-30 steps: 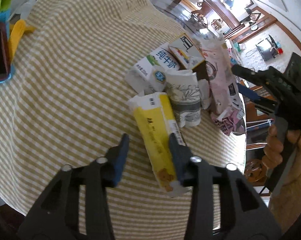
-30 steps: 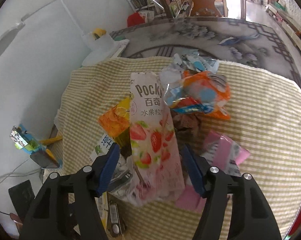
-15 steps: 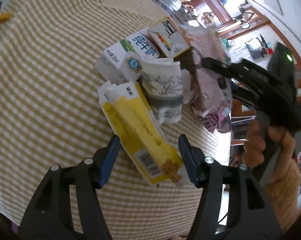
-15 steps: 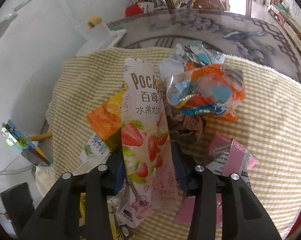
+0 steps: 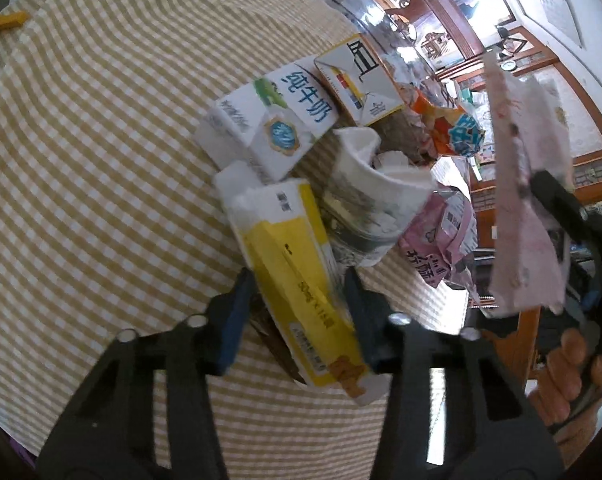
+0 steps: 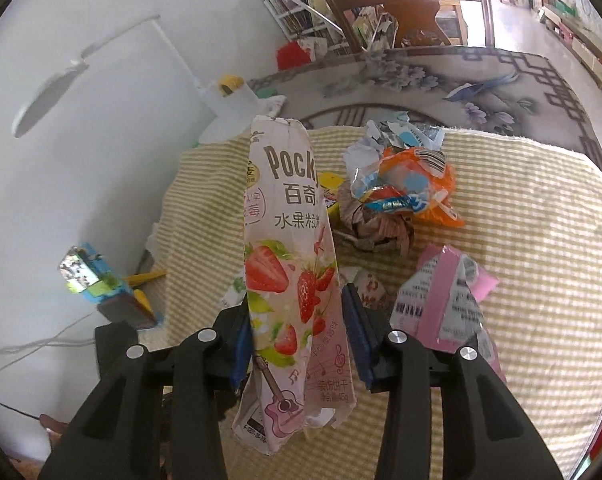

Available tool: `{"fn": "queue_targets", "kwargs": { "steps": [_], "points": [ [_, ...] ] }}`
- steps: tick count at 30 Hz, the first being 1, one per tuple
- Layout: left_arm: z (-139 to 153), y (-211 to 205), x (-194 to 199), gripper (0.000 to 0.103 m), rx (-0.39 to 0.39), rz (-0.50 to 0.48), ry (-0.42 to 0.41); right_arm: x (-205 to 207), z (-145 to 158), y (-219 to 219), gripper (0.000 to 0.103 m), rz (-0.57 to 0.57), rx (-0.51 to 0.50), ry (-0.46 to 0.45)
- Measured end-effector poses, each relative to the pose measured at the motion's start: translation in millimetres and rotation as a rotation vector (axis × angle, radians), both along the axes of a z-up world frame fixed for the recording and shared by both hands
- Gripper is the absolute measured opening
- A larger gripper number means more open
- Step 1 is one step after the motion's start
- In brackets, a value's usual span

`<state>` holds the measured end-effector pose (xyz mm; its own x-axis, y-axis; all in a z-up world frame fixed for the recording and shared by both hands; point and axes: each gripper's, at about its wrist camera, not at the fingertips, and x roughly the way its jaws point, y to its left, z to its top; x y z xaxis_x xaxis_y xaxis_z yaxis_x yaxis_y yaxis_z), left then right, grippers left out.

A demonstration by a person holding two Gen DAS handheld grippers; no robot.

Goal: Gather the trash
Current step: 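Lift both items and carry them over the red bucket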

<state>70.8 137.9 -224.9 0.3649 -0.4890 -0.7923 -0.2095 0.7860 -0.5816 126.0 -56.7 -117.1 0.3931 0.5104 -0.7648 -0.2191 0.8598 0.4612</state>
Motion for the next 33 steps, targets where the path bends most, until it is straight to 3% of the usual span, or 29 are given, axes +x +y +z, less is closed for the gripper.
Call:
{"fn": "queue_targets", "kwargs": {
  "steps": [1,2,5,13,20,26,33],
  "points": [
    [4,0,-3,0.034,0.010,0.004,-0.012,-5,3,-2,0.040,0.002,0.009,-0.005],
    [7,1,-12,0.025,0.008,0.008,-0.031,-11,6,-4,0.040,0.004,0.016,-0.012],
    [30,1,-27,0.015,0.075,0.018,-0.102,-27,15,-11,0.040,0.010,0.025,-0.036],
    [97,-20,-57,0.015,0.216,0.007,-0.315,-65,30,-34,0.040,-0.016,0.053,-0.086],
    [146,-53,-60,0.015,0.294,-0.055,-0.463,-91,47,-61,0.041,-0.062,0.046,-0.161],
    [168,-92,-61,0.015,0.319,-0.118,-0.537,-109,55,-99,0.041,-0.138,0.059,-0.190],
    [177,-136,-61,0.015,0.347,-0.170,-0.562,-124,57,-149,0.041,-0.211,0.075,-0.204]
  ]
}}
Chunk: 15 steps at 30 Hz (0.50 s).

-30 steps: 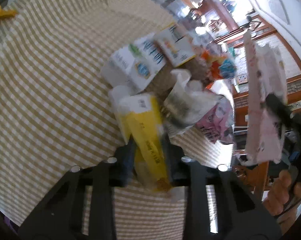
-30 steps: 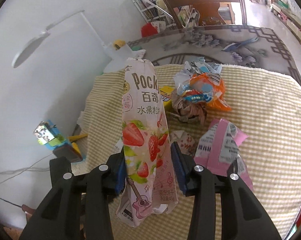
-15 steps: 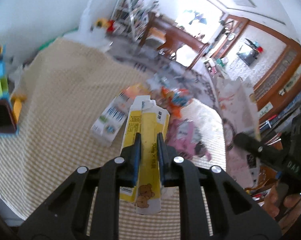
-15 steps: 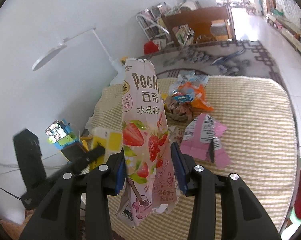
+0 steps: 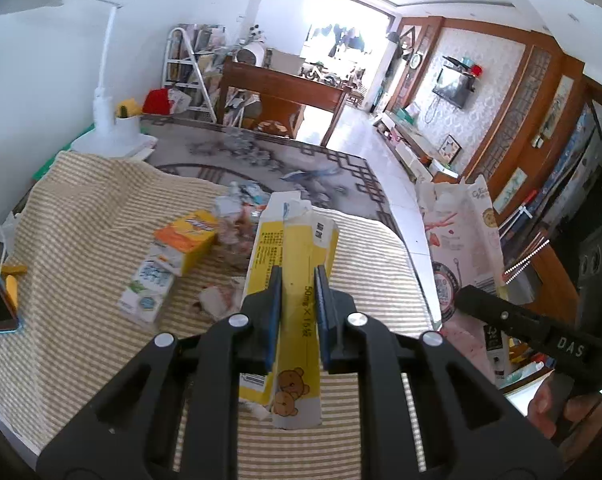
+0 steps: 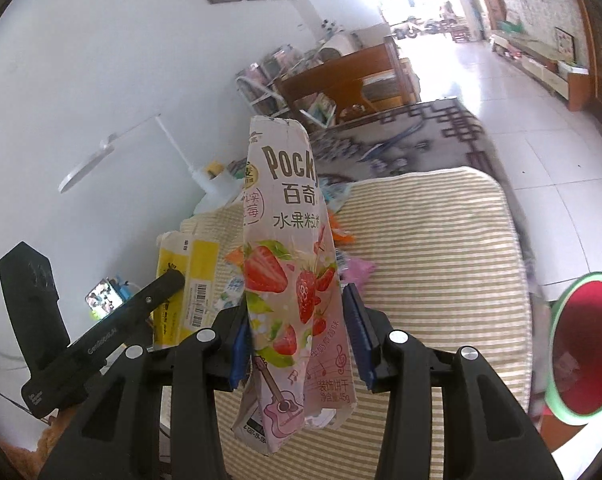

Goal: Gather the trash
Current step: 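Lift both items and carry them over the red bucket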

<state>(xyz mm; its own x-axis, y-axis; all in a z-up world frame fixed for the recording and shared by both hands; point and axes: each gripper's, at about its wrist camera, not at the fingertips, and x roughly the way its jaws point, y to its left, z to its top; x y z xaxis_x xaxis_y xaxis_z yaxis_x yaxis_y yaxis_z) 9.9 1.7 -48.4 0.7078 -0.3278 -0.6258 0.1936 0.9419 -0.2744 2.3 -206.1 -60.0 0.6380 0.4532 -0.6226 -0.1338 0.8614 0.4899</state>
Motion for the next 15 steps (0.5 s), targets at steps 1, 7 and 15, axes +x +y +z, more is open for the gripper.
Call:
{"fn": "queue_targets", "kwargs": {
  "steps": [1,7,15],
  "points": [
    [0,-6,0,0.015,0.001,-0.001,0.001,-1,0,-8,0.041,-0.006,0.003,0.002],
    [3,-44,1,0.015,0.006,-0.014,-0.003,-7,-1,-46,0.041,-0.018,0.018,0.006],
    [-3,-90,5,0.015,0.011,-0.017,0.019,-6,-5,-95,0.041,-0.026,0.025,0.020]
  ]
}}
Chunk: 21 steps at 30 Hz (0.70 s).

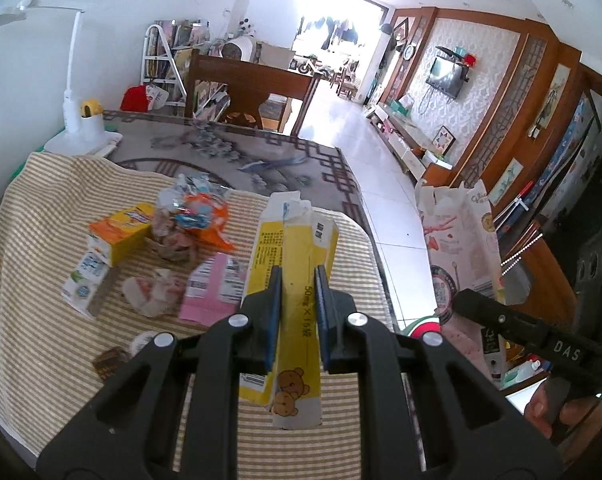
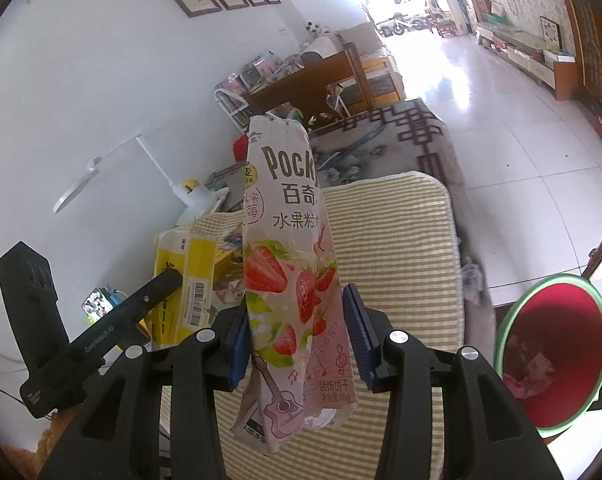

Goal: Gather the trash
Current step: 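Lift both items and carry them over the red bucket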

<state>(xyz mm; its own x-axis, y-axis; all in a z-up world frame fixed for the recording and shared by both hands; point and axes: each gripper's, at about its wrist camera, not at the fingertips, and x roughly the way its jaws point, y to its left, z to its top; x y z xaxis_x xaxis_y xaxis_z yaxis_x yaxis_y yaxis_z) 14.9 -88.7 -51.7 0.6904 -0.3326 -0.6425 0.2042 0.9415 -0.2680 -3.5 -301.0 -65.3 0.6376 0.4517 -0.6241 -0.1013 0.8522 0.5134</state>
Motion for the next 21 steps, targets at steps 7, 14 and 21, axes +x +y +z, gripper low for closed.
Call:
{"fn": "queue_targets", "kwargs": {
  "steps": [7,14,21],
  "points": [
    [0,-47,-1,0.015,0.011,-0.018,0.005,-2,-5,-45,0.041,-0.007,0.017,0.013],
    [-1,-93,-2,0.015,0.027,-0.053,0.016,-7,-13,-87,0.041,-0.035,0.040,0.033],
    [-10,-138,1,0.015,0.029,-0.118,0.044,-16,-26,-127,0.041,-0.091,0.049,0.065]
  ]
}}
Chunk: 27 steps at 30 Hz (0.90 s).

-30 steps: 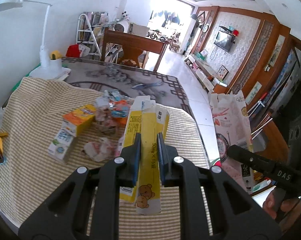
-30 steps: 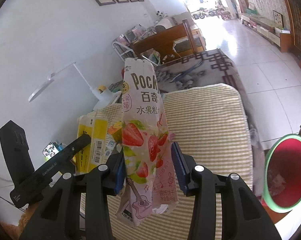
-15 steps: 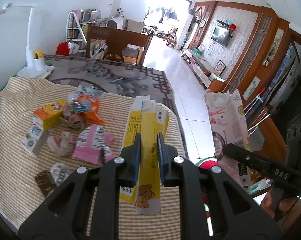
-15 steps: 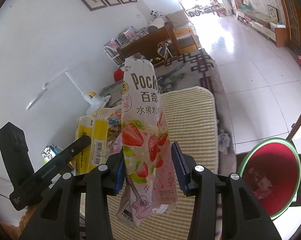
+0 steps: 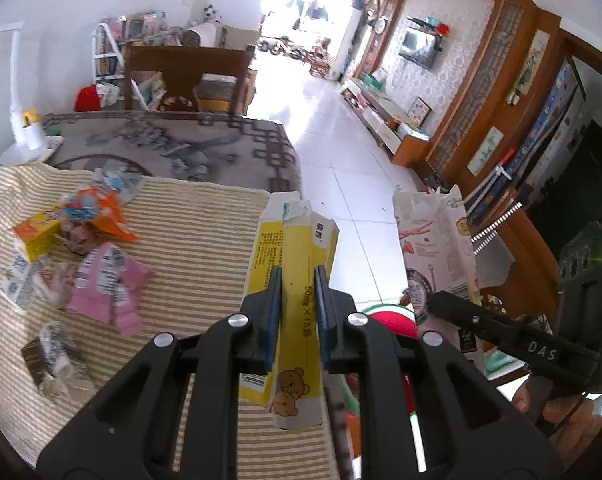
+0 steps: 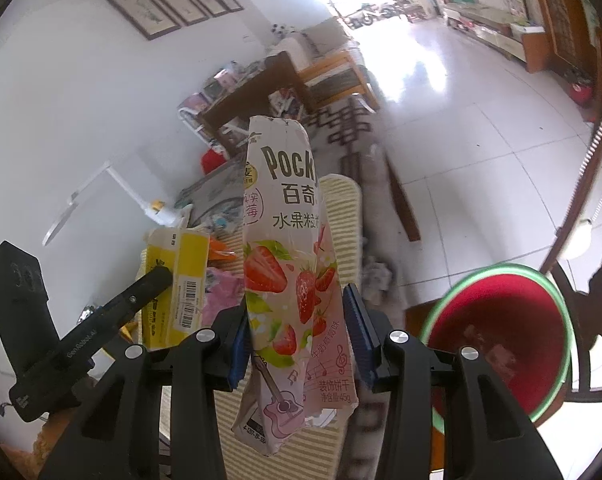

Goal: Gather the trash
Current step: 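Lift both items and carry them over the red bucket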

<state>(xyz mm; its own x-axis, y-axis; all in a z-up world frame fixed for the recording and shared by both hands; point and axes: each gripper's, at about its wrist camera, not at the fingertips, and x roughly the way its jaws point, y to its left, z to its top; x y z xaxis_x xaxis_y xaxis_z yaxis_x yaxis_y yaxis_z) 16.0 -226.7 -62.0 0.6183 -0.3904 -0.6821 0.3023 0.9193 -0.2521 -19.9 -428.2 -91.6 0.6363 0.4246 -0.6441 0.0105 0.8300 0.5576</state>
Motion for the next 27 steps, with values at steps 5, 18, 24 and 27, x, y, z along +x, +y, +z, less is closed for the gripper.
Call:
{"fn": "queue_targets", "kwargs": {
  "steps": [5,18,24,27],
  "points": [
    [-18,-44,-3,0.015,0.010,-0.098,0.043,-16,-12,-34,0.041,-0.069,-0.018,0.041],
    [-89,-140,-2,0.015,0.031,-0.305,0.229,-68,-67,-113,0.041,-0.250,-0.038,0.222],
    [-110,-166,0,0.015,0.049,-0.353,0.283,-70,-82,-126,0.041,-0.262,-0.043,0.267],
    [-113,-174,1,0.015,0.049,-0.377,0.297,-71,-88,-132,0.044,-0.276,-0.041,0.282]
  ]
}}
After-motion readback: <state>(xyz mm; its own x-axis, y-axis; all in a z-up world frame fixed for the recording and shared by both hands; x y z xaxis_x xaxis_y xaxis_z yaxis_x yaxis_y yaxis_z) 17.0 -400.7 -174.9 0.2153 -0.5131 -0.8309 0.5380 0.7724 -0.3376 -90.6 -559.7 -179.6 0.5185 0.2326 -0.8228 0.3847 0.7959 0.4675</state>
